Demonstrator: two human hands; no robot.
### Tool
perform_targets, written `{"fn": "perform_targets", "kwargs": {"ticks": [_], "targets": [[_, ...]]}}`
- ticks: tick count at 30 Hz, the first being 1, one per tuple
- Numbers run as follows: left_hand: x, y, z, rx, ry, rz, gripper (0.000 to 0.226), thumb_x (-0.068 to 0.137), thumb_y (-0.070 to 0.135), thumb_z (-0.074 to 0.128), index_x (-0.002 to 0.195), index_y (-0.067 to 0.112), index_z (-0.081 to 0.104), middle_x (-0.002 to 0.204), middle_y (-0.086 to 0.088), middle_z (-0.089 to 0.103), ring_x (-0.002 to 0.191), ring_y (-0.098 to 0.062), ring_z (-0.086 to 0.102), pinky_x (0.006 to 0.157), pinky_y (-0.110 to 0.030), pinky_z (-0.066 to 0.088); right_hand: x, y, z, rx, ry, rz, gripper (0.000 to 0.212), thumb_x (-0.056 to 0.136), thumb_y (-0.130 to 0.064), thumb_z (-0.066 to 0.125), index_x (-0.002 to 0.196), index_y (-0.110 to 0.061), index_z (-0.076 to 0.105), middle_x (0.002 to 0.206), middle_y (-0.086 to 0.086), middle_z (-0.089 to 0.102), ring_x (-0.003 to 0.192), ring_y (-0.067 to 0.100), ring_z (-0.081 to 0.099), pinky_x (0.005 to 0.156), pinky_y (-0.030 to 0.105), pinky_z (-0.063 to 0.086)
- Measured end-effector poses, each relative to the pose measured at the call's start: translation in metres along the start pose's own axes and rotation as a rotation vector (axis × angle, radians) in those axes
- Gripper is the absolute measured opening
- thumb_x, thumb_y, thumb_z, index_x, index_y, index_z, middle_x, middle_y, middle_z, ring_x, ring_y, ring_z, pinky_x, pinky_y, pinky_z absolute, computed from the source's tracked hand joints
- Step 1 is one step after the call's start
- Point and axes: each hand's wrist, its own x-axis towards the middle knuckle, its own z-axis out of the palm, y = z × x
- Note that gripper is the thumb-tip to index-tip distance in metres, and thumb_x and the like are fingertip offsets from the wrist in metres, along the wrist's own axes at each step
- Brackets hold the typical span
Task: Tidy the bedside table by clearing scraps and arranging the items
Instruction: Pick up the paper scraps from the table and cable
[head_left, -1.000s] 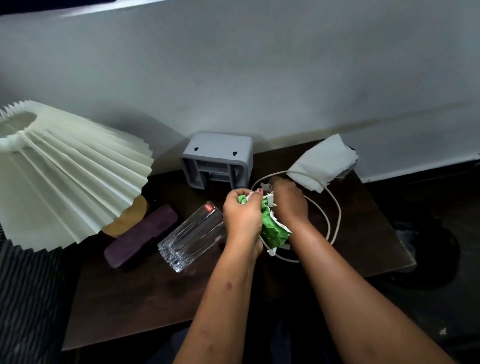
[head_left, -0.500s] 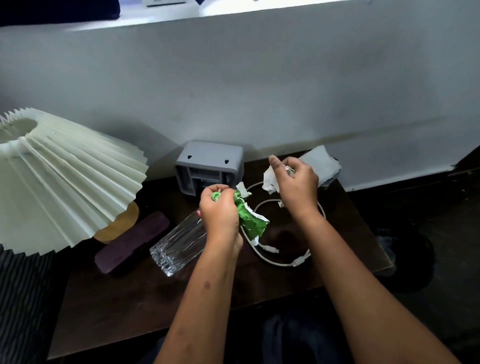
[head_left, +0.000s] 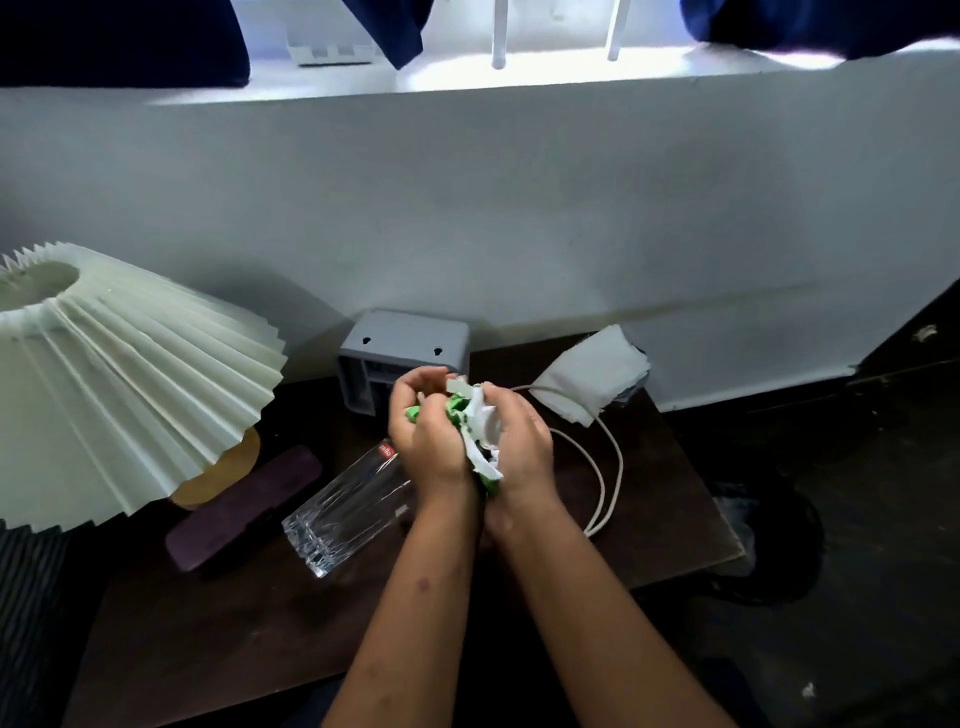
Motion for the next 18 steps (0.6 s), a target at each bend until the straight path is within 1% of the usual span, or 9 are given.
{"fn": "perform_targets", "kwargs": {"ticks": [4,7,8,10,12,14,15,17,18], "targets": [[-0.011,-0.006,0.005,0.153,-0.216,-0.067,0.038,0.078,-0.016,0.034,0.075,0.010,0.060,0.075,-0.005,0.061,0.064,-0.014,0.055,0.056,-0.020,0.046,0.009,-0.008,-0.004,0.009,0.079,-0.023,0.016,0.085,0.001,0.050,0.072,-0.009,0.047,0.050,0.002,0.051,0.043,0.011,0.051,0.046,0.021,0.042],[-0.021,-0.012,0.007,0.183,-0.319,-0.102,0.032,0.088,-0.010,0.035,0.090,0.007,0.062,0.084,-0.009,0.063,0.071,-0.012,0.061,0.064,-0.016,0.050,0.018,-0.018,-0.008,-0.019,0.151,-0.083,0.011,0.087,0.003,0.048,0.082,-0.007,0.050,0.057,0.005,0.052,0.037,0.007,0.053,0.040,0.015,0.044],[-0.025,-0.014,0.009,0.181,-0.351,-0.109,0.030,0.091,-0.007,0.035,0.097,0.005,0.062,0.091,-0.011,0.065,0.078,-0.012,0.063,0.071,-0.017,0.051,0.021,-0.022,-0.010,-0.022,0.172,-0.106,0.013,0.088,0.003,0.048,0.081,-0.007,0.052,0.062,0.006,0.054,0.038,0.006,0.055,0.040,0.013,0.045],[-0.032,-0.018,0.011,0.174,-0.422,-0.143,0.029,0.095,0.001,0.034,0.110,0.002,0.059,0.111,-0.019,0.063,0.099,-0.020,0.061,0.090,-0.026,0.048,0.027,-0.027,-0.016,-0.031,0.203,-0.142,0.018,0.090,0.000,0.050,0.075,-0.009,0.055,0.067,0.006,0.057,0.049,0.009,0.058,0.043,0.013,0.047],[-0.039,-0.022,0.012,0.158,-0.492,-0.165,0.027,0.096,0.016,0.036,0.109,0.009,0.060,0.117,-0.017,0.061,0.109,-0.025,0.058,0.096,-0.030,0.046,0.033,-0.030,-0.023,-0.055,0.236,-0.166,0.021,0.092,-0.008,0.053,0.072,-0.010,0.056,0.068,0.006,0.058,0.059,0.013,0.057,0.048,0.015,0.049],[-0.043,-0.027,0.013,0.217,-0.536,-0.101,0.023,0.093,0.025,0.042,0.103,0.018,0.062,0.117,-0.012,0.063,0.111,-0.022,0.059,0.096,-0.031,0.046,0.040,-0.033,-0.028,-0.110,0.260,-0.193,0.026,0.094,-0.016,0.052,0.070,-0.008,0.055,0.068,0.007,0.057,0.061,0.015,0.055,0.054,0.020,0.049],[-0.044,-0.030,0.012,0.250,-0.539,-0.058,0.021,0.092,0.025,0.046,0.102,0.019,0.063,0.114,-0.010,0.065,0.109,-0.019,0.061,0.094,-0.029,0.048,0.042,-0.035,-0.029,-0.152,0.260,-0.207,0.028,0.095,-0.018,0.050,0.069,-0.007,0.055,0.068,0.008,0.056,0.060,0.015,0.054,0.055,0.020,0.048],[-0.044,-0.035,0.014,0.288,-0.476,-0.006,0.015,0.093,0.020,0.049,0.095,0.016,0.063,0.095,-0.002,0.068,0.089,-0.008,0.065,0.079,-0.020,0.050,0.044,-0.037,-0.030,-0.249,0.238,-0.225,0.033,0.097,-0.021,0.046,0.067,-0.008,0.053,0.065,0.008,0.054,0.055,0.013,0.055,0.048,0.014,0.047],[-0.043,-0.036,0.015,0.304,-0.405,0.000,0.014,0.093,0.019,0.049,0.090,0.015,0.062,0.086,0.000,0.066,0.078,-0.007,0.063,0.071,-0.018,0.049,0.042,-0.036,-0.030,-0.289,0.204,-0.218,0.035,0.098,-0.021,0.043,0.066,-0.008,0.052,0.064,0.008,0.053,0.049,0.010,0.056,0.044,0.012,0.045]]}}
